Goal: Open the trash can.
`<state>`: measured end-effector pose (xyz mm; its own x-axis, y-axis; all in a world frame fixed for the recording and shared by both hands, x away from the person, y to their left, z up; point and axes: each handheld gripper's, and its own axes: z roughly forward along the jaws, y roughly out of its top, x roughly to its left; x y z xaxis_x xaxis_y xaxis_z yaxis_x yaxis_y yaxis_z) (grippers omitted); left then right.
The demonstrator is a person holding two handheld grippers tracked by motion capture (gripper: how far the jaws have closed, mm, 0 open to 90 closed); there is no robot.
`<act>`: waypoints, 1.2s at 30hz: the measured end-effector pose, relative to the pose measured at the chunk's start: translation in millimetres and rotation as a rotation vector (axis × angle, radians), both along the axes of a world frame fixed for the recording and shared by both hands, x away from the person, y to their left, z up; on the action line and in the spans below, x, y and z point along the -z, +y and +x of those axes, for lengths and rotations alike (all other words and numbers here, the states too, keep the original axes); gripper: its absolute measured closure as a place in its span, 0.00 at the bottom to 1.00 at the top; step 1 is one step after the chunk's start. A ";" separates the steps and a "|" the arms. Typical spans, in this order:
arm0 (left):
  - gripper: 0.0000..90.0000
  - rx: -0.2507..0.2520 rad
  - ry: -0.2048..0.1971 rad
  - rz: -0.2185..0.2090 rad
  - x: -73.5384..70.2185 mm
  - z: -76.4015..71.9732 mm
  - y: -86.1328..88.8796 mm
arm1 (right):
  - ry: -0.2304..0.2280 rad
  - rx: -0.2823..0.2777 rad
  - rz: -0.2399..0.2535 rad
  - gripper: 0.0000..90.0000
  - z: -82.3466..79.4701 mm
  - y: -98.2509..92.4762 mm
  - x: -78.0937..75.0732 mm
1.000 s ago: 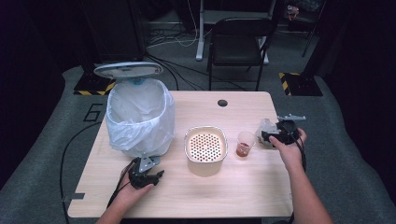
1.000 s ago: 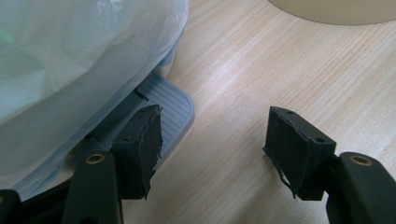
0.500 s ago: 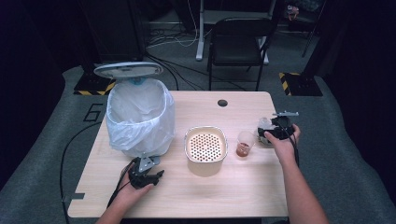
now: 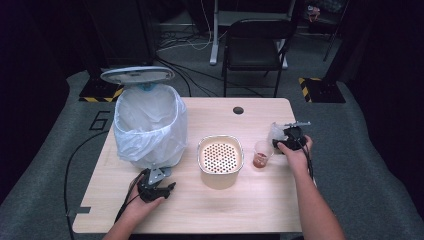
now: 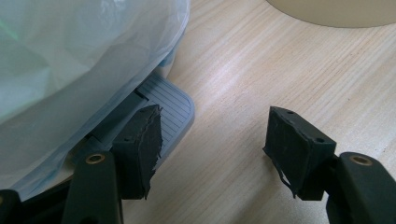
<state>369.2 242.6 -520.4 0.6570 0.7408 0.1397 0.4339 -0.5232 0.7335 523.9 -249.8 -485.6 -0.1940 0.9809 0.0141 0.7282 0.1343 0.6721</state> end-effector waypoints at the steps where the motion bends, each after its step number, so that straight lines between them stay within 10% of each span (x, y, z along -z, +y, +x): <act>1: 0.40 0.000 0.000 0.000 0.0 0.0 0.0 | 0.002 -0.010 0.002 0.39 0.6 0.8 1.7; 16: 0.40 -0.005 -0.002 -0.003 0.2 -0.1 -0.3 | 0.033 -0.104 -0.003 0.81 -2.4 5.2 7.1; 36: 0.40 -0.008 -0.002 0.003 0.0 -0.3 -0.8 | -0.003 -0.151 0.038 0.90 -19.6 0.3 -24.4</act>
